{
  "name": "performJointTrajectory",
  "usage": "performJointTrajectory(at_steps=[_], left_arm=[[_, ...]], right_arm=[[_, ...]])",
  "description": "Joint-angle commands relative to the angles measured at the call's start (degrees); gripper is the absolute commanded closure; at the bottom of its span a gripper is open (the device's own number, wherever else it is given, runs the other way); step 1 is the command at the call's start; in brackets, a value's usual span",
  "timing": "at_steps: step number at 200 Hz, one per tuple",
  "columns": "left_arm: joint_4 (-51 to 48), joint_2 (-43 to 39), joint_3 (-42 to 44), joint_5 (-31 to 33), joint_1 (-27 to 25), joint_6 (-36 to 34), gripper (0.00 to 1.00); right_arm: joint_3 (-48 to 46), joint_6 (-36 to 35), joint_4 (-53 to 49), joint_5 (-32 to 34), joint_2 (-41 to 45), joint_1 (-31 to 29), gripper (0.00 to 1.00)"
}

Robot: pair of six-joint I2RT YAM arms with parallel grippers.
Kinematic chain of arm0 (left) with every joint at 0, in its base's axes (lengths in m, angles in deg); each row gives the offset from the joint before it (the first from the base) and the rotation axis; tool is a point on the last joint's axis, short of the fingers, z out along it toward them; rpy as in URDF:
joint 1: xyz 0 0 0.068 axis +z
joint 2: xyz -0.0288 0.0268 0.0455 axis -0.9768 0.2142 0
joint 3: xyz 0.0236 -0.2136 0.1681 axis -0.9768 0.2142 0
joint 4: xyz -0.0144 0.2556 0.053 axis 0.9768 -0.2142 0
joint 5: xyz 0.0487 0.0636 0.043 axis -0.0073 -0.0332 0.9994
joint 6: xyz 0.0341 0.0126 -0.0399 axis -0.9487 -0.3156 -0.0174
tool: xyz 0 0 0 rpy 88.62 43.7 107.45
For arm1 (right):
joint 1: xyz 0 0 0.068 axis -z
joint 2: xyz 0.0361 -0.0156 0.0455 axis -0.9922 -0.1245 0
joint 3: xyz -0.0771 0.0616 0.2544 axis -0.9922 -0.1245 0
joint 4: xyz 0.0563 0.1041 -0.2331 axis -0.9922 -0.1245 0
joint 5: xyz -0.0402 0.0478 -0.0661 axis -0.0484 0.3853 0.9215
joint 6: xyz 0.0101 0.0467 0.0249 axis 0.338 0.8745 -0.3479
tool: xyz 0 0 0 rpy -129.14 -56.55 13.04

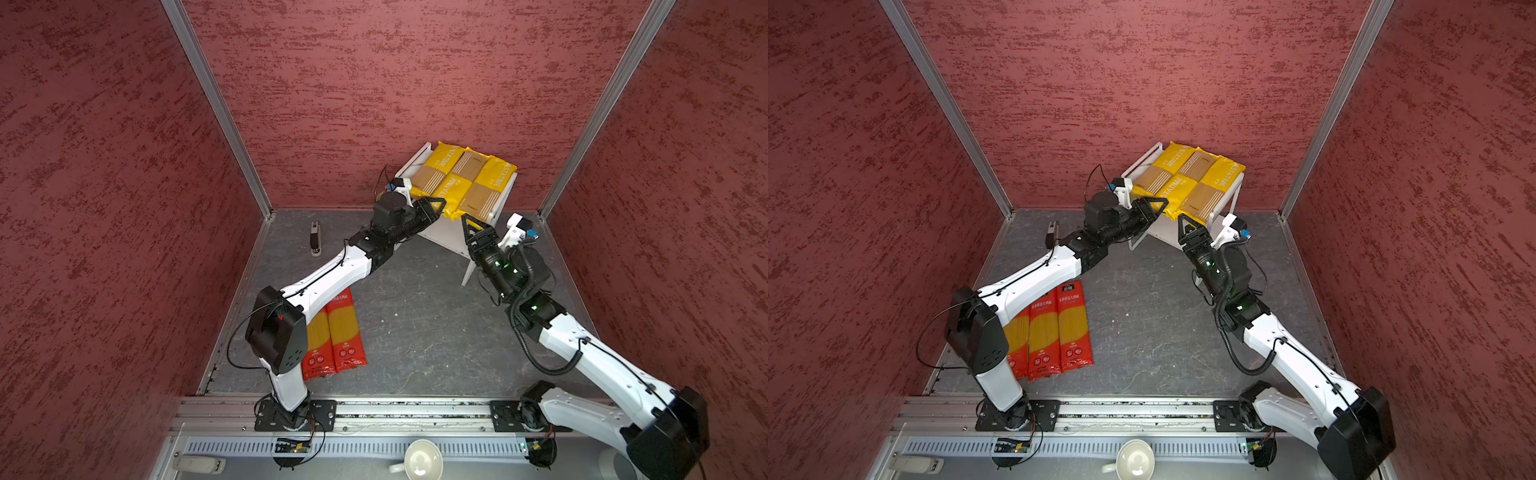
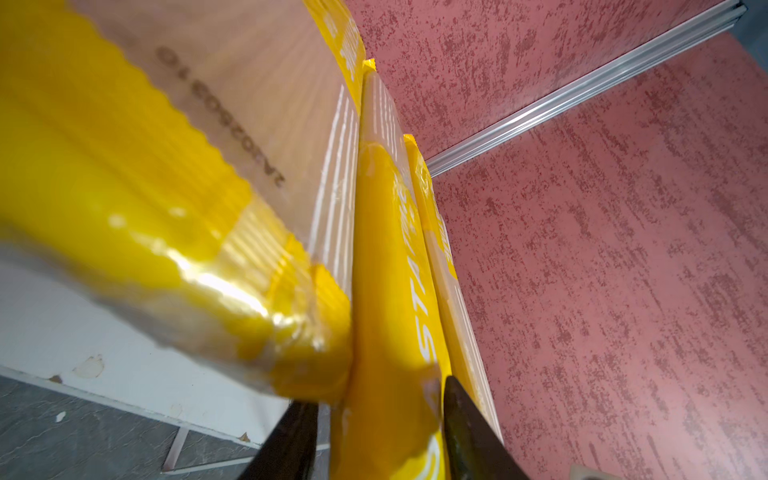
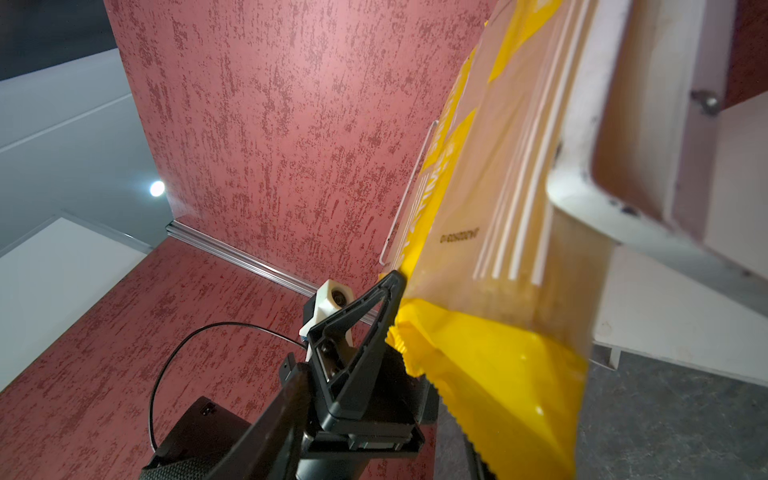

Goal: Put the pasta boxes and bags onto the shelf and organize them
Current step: 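Release the pack with the left gripper and withdraw both grippers toward floor packs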

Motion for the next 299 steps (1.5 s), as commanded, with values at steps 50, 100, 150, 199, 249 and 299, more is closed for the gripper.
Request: performJointTrajectory(at_steps=[50, 100, 150, 199, 249, 299], left_arm=[[1.84, 2.28, -2.58, -3.18, 1.58, -0.48, 0.68], [1.16, -1.02, -0.05, -3.62, 2.19, -1.51, 0.51], [-7.39, -11.71, 7.03, -1.31, 2.68, -9.89, 0.33], [-19.18, -26.61, 20.47, 8.06, 4.64, -17.49, 0.29], [-27.41, -40.57, 38.73, 15.9, 7.65, -17.9, 0.28], [-31.52, -49.97, 50.54, 17.38, 9.58, -15.96, 0.28]], right_arm=[[1.24, 8.54, 1.94, -4.18, -3.89, 2.71, 0.7], [1.6, 7.29, -0.24, -7.01, -4.83, 2.69, 0.72], [5.85, -4.18, -7.64, -8.04, -4.63, -2.4, 0.6], [8.66, -10.1, -12.88, -6.41, -10.63, -12.42, 0.57], [9.5, -11.16, -14.65, -6.4, -20.68, -21.06, 0.57], [13.83, -8.72, -13.96, -8.93, -36.42, -27.44, 0.67]])
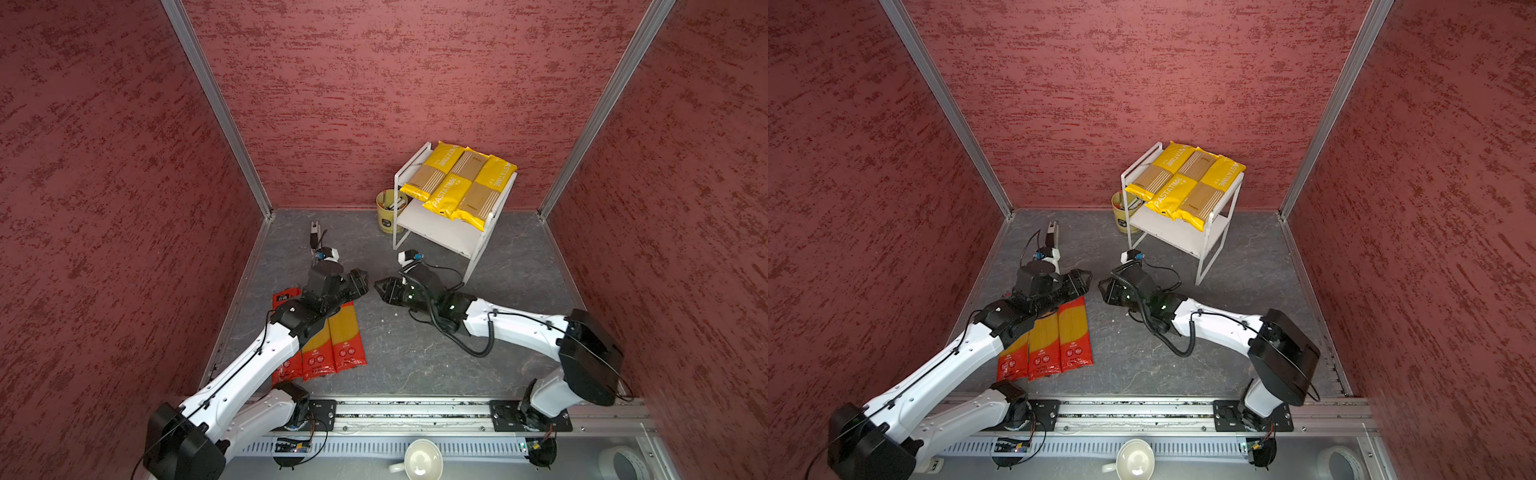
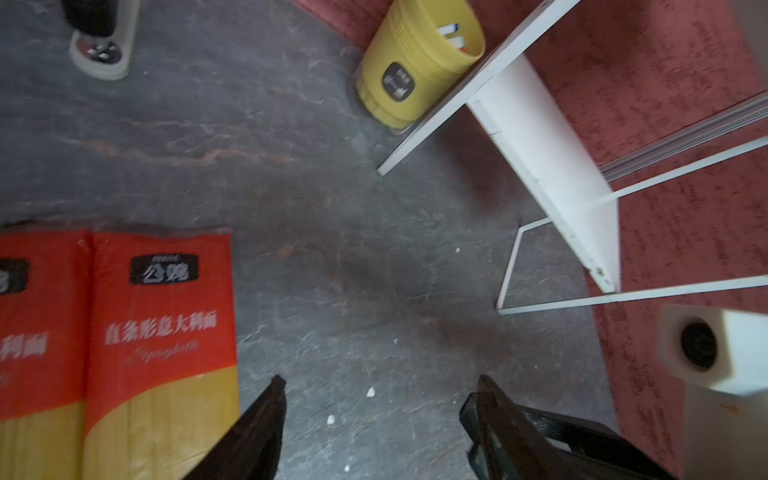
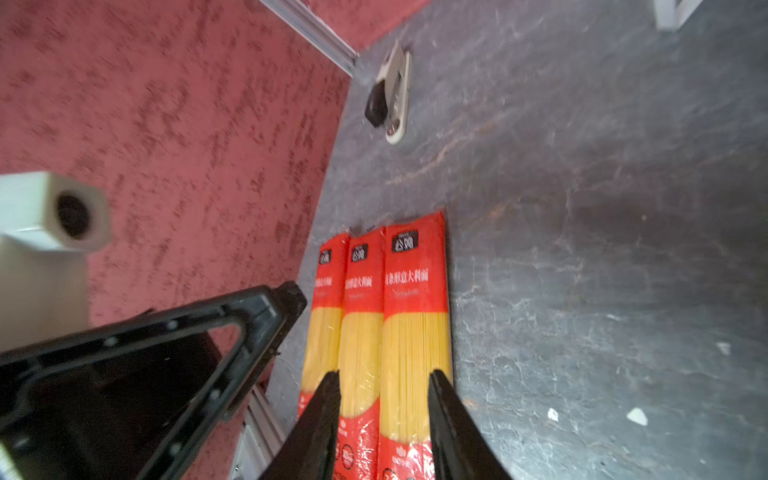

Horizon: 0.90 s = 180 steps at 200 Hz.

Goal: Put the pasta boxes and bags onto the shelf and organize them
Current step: 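Grasp the end of a red spaghetti pack with the right gripper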

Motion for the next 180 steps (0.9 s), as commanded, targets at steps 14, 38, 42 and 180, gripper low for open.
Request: performJointTrajectory(at_steps=[14, 38, 42, 180], left_arm=[[-3.15, -4.75, 5.04, 1.42, 1.72, 0.68, 0.27], [-2.89, -6.15, 7.86, -1.36, 3.59, 0.81, 0.27], [-2.89, -6.28, 8.26, -1.87, 3.99, 0.88, 0.27], [-4.04, -8.56, 10.24, -14.67, 11.57, -0.51, 0.26]], right_arm=[[5.08, 2.95, -0.22, -3.19, -9.05, -2.72, 0.68], [7.57, 4.97, -1.75, -4.72, -13.78, -2.7, 0.67], [7.87, 5.08, -1.91, -4.96, -14.28, -2.72, 0.66], [16.21, 7.72, 0.76, -11.21, -29.08, -2.72, 0.63]])
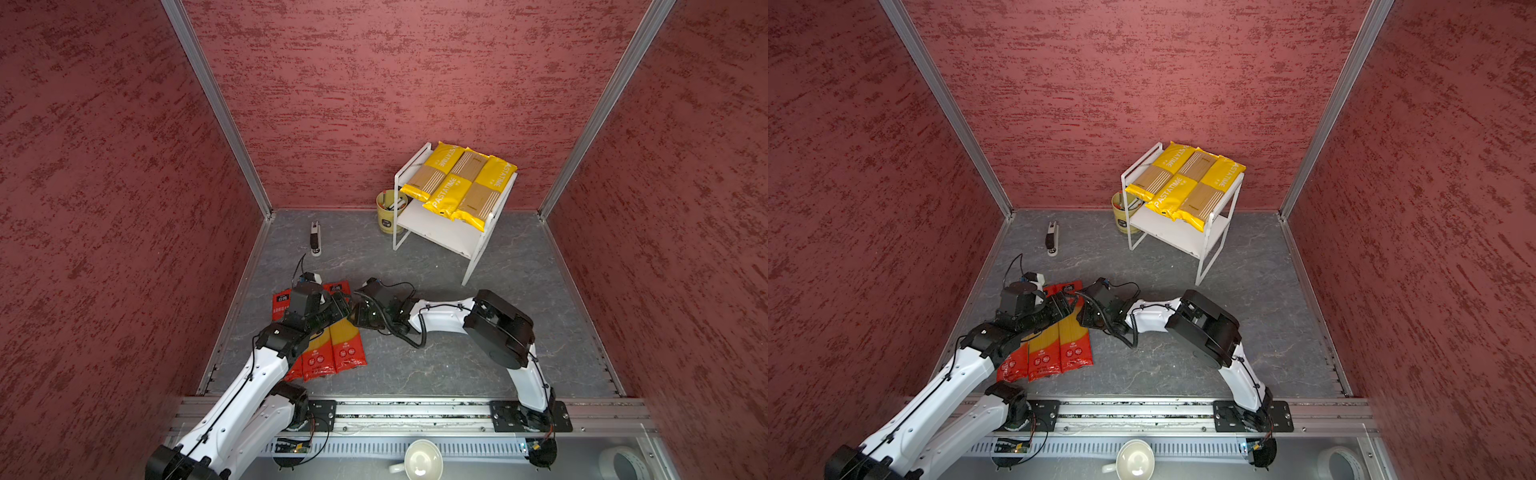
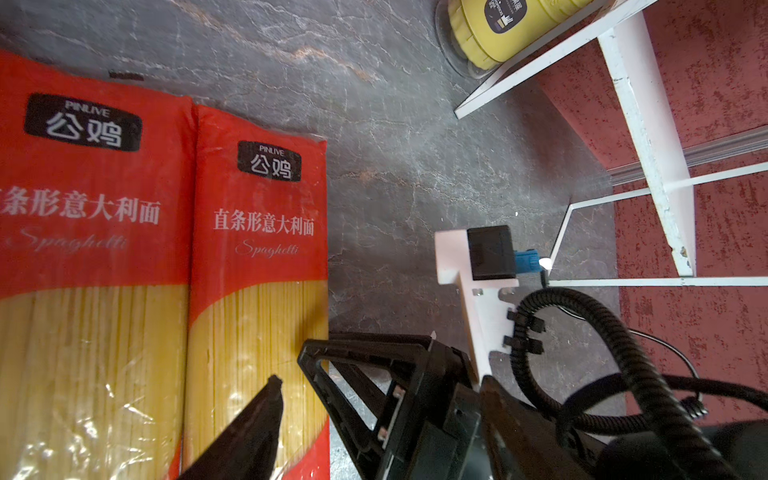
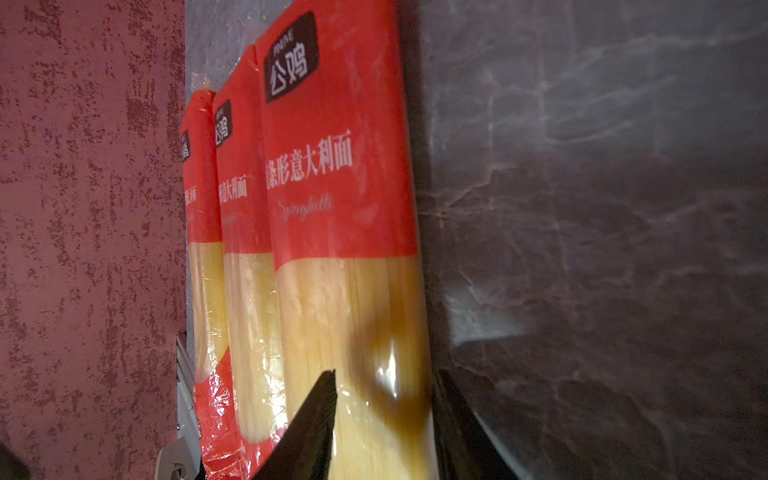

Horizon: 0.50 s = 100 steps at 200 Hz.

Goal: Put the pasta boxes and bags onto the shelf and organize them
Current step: 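Grasp the end of a red spaghetti pack with the right gripper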

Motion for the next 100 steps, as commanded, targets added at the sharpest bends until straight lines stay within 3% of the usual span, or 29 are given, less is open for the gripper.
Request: performJointTrajectory(at_steps=[1, 61, 100], left_arm=[[-0.32, 0.57, -0.69, -3.33, 1.2, -1.44, 0.26], [2.9, 5.62, -3.23, -7.91, 1.79, -1.51, 0.26], [2.4, 5.29, -4.0, -7.82, 1.74, -2.22, 0.26]], right_arm=[[1.2, 2.32, 3.03, -0.94, -1.33, -0.01, 0.64], [-2.61, 6.06, 8.6, 1.03, 0.55, -0.54, 0.92], [-10.18, 8.41, 11.49, 6.98, 6.68, -0.55, 0.98]])
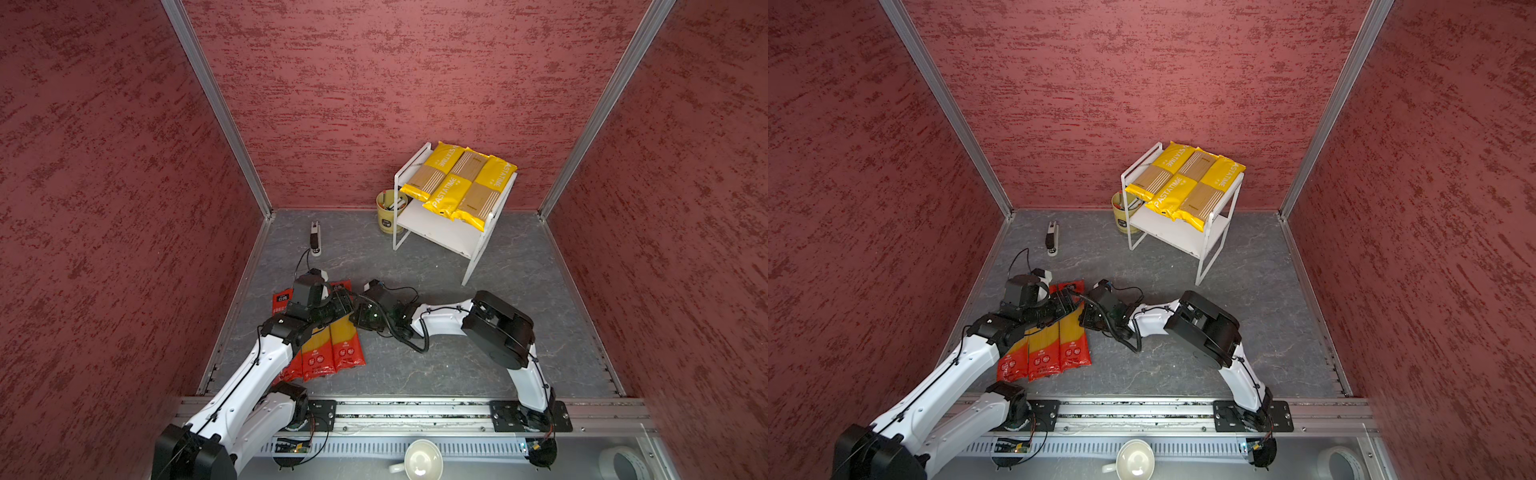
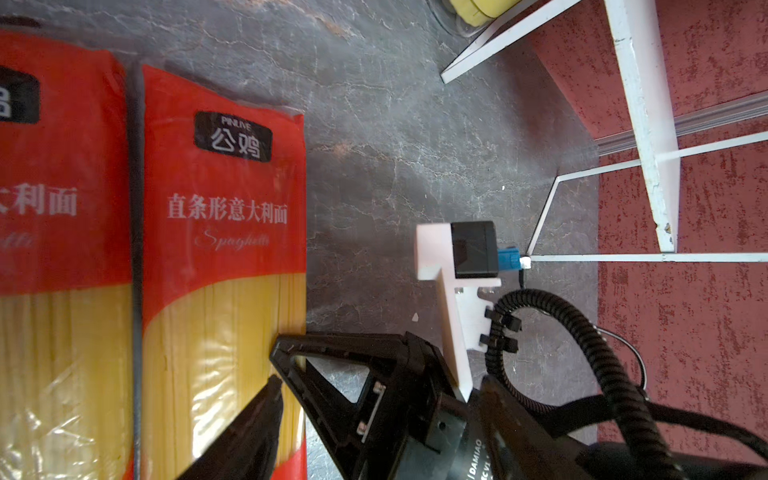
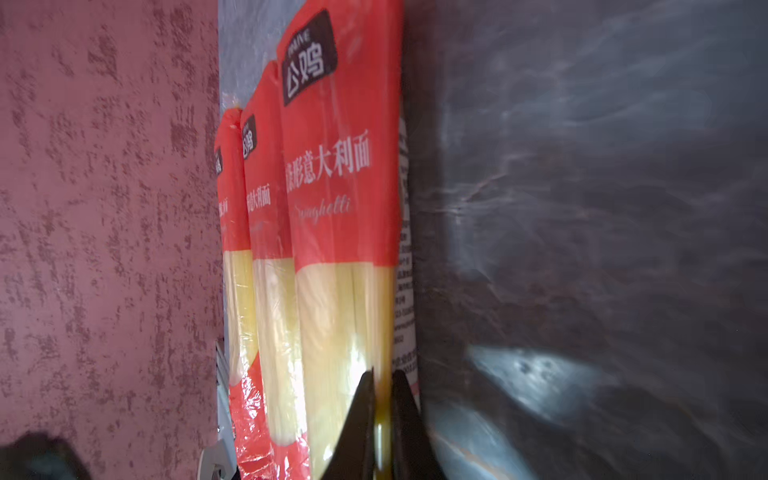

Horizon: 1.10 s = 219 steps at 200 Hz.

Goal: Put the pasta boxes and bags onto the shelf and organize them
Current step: 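Grasp the end of a red spaghetti pack with the right gripper, then drag the red pack away from the others with the right gripper while left hovers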

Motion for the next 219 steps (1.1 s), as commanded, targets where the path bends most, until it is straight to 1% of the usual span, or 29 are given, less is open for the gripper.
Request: performJointTrajectory(at_steps=[1, 16, 29, 61, 78, 89, 115, 142, 165, 186, 219], left_arm=[[1.02, -0.73, -1.62, -0.96, 0.37, -1.13, 0.26], [0.7, -1.91, -1.39, -1.41, 0.3, -0.39, 0.26], [0.12, -3.22, -0.88, -0.99, -0.24, -0.06, 0.26], [-1.68, -3.89, -0.27, 0.74, -2.17, -1.23, 0.26], [-0.77, -3.33, 0.1, 0.72, -2.71, -1.34, 0.26], [0.1, -2.56, 0.11, 0.55, -2.83, -1.46, 0.26], [1.7, -0.51, -0.39, -0.9, -2.99, -2.21, 0.26], [1.56, -0.5, -0.57, -1.82, -3.01, -2.21, 0.25], [3.2, -2.38, 1.42, -0.57, -4.02, 0.61, 0.25], [4.62, -2.06, 3.17, 2.55, -6.78, 3.28, 0.25], [5.21, 0.57, 2.97, 9.32, -14.1, 5.89, 0.26]], right_arm=[[-4.13, 2.77, 1.74, 5.97, 5.08, -0.17, 0.98], [-7.28, 3.07, 1.4, 8.22, 7.93, 0.3, 0.98], [-11.25, 4.86, 1.95, 10.95, 10.93, 0.9, 0.98], [-24.29, 13.92, 5.44, 18.23, 19.0, 2.36, 0.98], [-27.61, 16.62, 5.82, 19.71, 21.5, 2.82, 0.93], [-27.7, 16.99, 5.94, 18.89, 21.73, 2.91, 0.89], [-26.03, 16.66, 7.45, 14.44, 20.85, 2.91, 0.79], [-28.24, 17.2, 6.68, 15.94, 23.13, 3.45, 0.66], [-29.03, 14.55, 3.68, 14.05, 25.15, 5.8, 0.56], [-29.08, 11.37, 1.67, 11.38, 25.52, 8.81, 0.51], [-29.71, 7.85, 5.37, 5.14, 22.99, 12.07, 0.5]])
